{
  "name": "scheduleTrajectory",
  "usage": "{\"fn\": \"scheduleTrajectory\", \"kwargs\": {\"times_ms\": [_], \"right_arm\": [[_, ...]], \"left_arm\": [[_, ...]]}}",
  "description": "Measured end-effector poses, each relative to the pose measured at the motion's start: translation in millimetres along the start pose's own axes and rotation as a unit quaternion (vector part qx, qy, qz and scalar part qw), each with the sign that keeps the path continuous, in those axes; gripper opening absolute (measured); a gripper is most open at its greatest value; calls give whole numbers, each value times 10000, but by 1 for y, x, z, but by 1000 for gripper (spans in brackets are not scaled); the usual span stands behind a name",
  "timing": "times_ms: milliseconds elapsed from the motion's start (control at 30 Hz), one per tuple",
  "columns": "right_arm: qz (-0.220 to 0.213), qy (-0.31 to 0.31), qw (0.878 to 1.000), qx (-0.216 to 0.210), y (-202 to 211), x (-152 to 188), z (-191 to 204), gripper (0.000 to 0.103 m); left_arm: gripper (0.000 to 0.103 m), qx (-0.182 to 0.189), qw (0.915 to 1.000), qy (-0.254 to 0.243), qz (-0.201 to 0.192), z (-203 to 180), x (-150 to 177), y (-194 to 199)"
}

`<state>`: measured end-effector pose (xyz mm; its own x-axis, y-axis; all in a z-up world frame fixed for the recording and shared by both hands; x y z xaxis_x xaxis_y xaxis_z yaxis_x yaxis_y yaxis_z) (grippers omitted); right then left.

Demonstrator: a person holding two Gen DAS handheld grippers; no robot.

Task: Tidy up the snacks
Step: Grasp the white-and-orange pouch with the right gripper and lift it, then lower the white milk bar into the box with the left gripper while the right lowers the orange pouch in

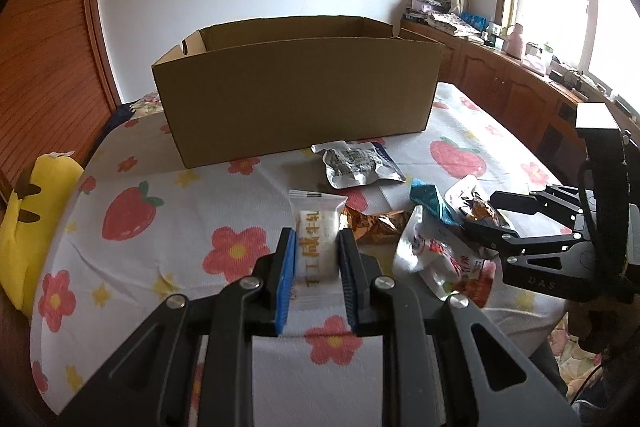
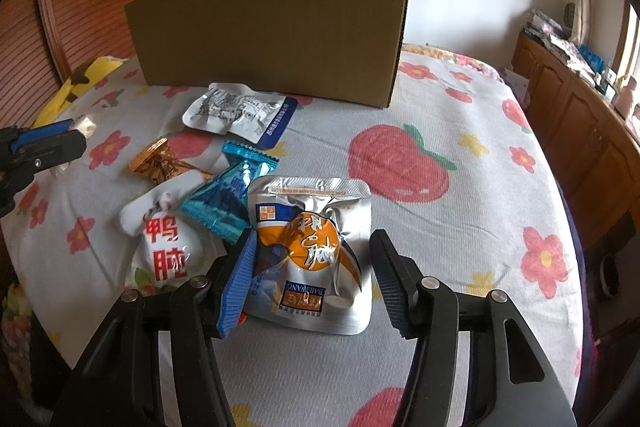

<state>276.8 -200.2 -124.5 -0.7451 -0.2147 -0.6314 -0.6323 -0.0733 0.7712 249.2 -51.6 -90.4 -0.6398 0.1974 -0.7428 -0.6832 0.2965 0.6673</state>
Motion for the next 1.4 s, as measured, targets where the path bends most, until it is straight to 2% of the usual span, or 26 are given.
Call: {"fn": "scheduleTrajectory", "kwargs": {"times_ms": [200, 1000, 1200, 1400], "right_arm": [[-27, -146, 9997, -189, 10, 5, -4, 55], [-482, -297, 9979, -305, 49, -2, -8, 56], [-727, -197, 9965, -367, 69, -21, -7, 56], [-1133, 100, 9928, -377, 92, -68, -5, 56]], "left_arm": [[20, 48, 10000, 43, -1, 0, 5, 0], [20, 5, 9996, 73, -275, -2, -4, 13], [20, -14, 9991, 30, -422, 2, -27, 18], [20, -45, 9973, -22, -737, 14, -71, 21]]}}
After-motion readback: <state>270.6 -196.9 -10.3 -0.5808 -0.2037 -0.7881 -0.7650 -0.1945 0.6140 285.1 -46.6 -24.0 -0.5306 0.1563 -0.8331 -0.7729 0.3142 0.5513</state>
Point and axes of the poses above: each gripper's, at about its wrist camera, not at the fingertips, and y roughly against the way its jaws point, z to its left, x to its underside, the point moved 9 cm from there along -y, roughly the way its jaws point, and after that the axes turned 3 degrees about x, right-handed, at the moved point
